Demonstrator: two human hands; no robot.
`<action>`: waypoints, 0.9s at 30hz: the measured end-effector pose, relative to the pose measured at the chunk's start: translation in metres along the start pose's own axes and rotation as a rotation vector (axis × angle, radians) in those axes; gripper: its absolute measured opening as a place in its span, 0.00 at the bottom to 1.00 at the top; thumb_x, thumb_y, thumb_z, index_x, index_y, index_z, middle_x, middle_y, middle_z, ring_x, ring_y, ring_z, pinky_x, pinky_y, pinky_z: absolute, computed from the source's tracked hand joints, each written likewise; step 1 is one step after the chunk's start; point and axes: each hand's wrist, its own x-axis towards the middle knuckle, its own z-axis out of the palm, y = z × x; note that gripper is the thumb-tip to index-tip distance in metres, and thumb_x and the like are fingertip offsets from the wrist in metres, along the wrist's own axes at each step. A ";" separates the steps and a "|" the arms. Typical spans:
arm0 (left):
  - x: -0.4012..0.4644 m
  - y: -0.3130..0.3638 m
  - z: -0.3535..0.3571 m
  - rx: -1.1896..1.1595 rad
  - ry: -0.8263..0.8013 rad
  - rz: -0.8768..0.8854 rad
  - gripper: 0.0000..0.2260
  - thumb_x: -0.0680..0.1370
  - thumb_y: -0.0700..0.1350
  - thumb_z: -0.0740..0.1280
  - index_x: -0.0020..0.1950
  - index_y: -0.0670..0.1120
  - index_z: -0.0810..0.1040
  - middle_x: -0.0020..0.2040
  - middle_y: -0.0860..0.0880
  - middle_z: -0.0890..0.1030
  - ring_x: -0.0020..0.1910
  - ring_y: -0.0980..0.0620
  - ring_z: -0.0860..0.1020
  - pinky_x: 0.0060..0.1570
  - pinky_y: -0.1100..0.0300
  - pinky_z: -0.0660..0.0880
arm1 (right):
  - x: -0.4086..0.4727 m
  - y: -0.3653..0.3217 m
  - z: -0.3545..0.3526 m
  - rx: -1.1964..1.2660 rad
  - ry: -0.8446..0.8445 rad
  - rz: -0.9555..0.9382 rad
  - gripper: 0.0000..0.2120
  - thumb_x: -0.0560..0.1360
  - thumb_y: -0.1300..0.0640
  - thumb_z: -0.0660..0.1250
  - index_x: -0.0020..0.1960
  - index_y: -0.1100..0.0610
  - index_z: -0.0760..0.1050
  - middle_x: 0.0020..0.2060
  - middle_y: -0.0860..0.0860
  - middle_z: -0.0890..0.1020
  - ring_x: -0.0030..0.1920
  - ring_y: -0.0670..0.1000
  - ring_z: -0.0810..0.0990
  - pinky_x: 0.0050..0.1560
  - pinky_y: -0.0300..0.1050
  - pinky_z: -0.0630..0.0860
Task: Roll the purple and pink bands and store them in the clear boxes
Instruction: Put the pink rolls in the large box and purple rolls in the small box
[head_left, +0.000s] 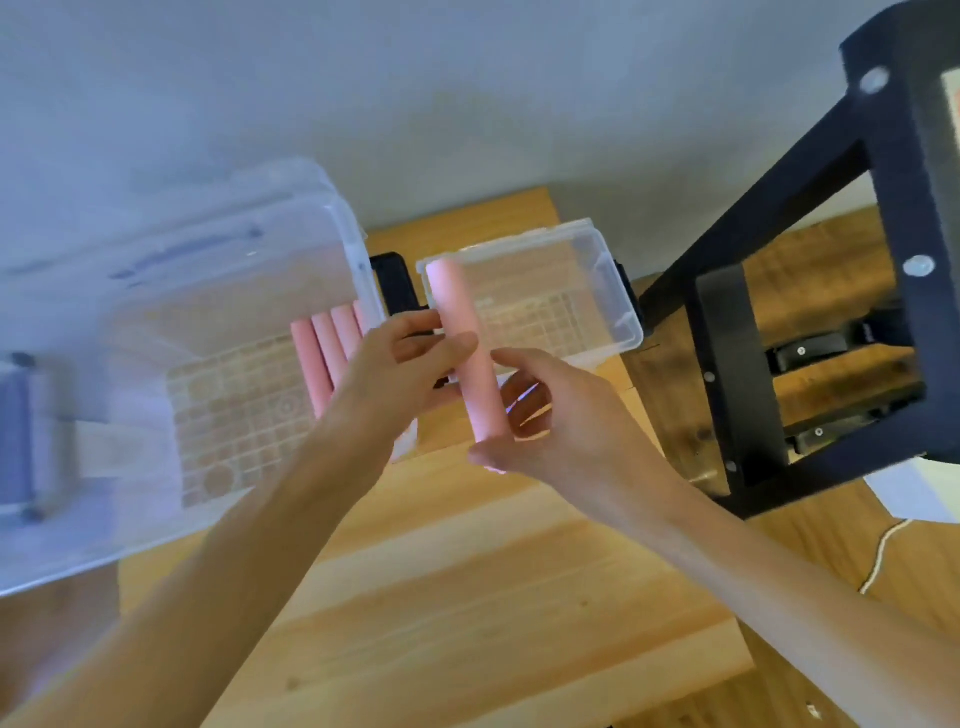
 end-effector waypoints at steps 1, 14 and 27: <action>-0.001 0.008 -0.014 0.000 0.014 0.008 0.10 0.78 0.41 0.70 0.58 0.45 0.78 0.47 0.50 0.86 0.45 0.55 0.85 0.39 0.65 0.81 | 0.003 -0.012 0.006 -0.026 -0.016 -0.044 0.36 0.64 0.54 0.82 0.67 0.44 0.69 0.48 0.42 0.80 0.45 0.42 0.80 0.48 0.36 0.77; 0.042 -0.006 -0.190 -0.095 0.093 -0.109 0.13 0.79 0.42 0.69 0.63 0.41 0.78 0.53 0.45 0.86 0.50 0.50 0.85 0.47 0.62 0.82 | 0.094 -0.072 0.134 -0.460 -0.243 -0.425 0.28 0.73 0.57 0.74 0.70 0.51 0.70 0.55 0.49 0.78 0.50 0.48 0.78 0.52 0.50 0.77; 0.134 -0.080 -0.234 0.005 0.180 -0.292 0.11 0.80 0.36 0.66 0.62 0.37 0.78 0.54 0.42 0.83 0.53 0.46 0.83 0.44 0.59 0.81 | 0.184 -0.050 0.214 -0.932 -0.425 -0.488 0.12 0.78 0.61 0.63 0.61 0.61 0.72 0.48 0.55 0.82 0.46 0.57 0.81 0.39 0.45 0.69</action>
